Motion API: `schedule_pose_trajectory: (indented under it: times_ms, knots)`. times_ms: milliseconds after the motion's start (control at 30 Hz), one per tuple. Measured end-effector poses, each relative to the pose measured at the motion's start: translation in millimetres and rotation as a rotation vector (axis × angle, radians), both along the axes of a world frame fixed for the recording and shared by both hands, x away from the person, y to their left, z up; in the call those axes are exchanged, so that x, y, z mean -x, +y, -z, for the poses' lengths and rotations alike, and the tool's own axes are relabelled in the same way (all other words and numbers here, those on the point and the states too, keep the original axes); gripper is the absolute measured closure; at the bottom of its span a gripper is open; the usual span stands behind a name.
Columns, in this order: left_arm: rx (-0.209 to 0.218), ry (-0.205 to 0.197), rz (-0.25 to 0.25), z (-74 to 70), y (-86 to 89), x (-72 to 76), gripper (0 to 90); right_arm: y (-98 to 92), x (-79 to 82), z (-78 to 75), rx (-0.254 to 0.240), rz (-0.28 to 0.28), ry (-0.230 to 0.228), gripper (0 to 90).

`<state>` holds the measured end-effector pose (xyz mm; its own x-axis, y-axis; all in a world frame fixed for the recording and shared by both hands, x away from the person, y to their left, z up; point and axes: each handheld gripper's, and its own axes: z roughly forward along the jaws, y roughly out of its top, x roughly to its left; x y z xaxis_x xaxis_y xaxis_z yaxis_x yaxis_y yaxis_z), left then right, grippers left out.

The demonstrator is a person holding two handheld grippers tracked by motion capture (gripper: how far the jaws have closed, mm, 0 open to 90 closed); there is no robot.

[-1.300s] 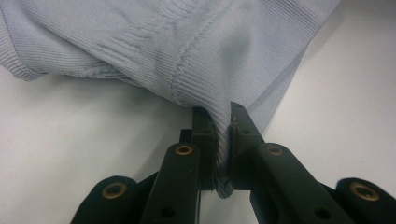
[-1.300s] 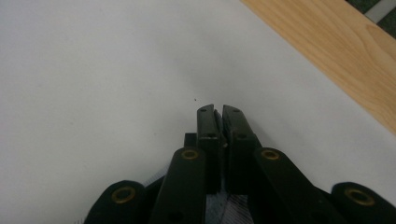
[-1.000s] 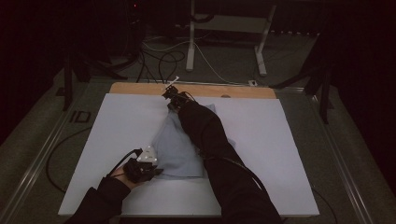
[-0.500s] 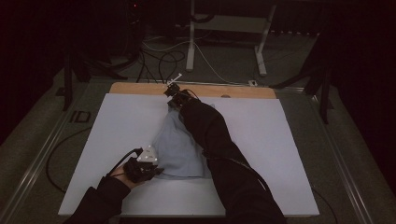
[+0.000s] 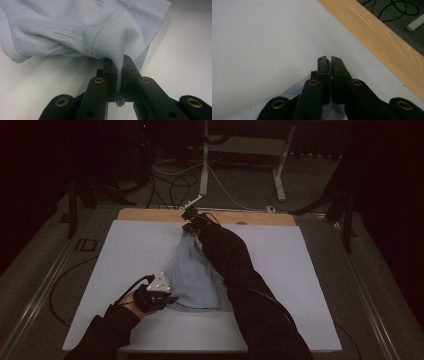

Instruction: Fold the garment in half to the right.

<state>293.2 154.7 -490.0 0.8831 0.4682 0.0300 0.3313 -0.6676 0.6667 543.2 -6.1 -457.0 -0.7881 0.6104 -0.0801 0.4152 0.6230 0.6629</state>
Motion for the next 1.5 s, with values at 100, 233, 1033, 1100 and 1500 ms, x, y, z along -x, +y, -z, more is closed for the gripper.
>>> schedule_pose_trajectory:
  times_ms: [100,233,1033,1100,1500]
  knots:
    - [-0.009,-0.008,0.013,-2.9,-2.5,-0.8,85.6,-4.0,0.4,-2.7,-0.008,-0.003,-0.005,87.4]
    - [-0.023,-0.021,0.025,-8.6,-7.0,-1.6,85.7,-12.3,0.7,-7.5,-0.017,0.002,-0.011,87.4]
    - [-0.068,-0.072,0.117,-34.6,-39.3,-3.9,85.6,-55.4,12.3,-35.6,-0.061,0.028,-0.061,87.4]
    - [-0.072,-0.077,0.130,-36.2,-42.2,-3.8,85.6,-59.0,13.4,-37.4,-0.063,0.034,-0.062,87.4]
    - [-0.091,-0.101,0.173,-45.4,-63.2,-5.5,85.6,-82.8,17.7,-47.2,-0.073,0.057,-0.081,87.4]
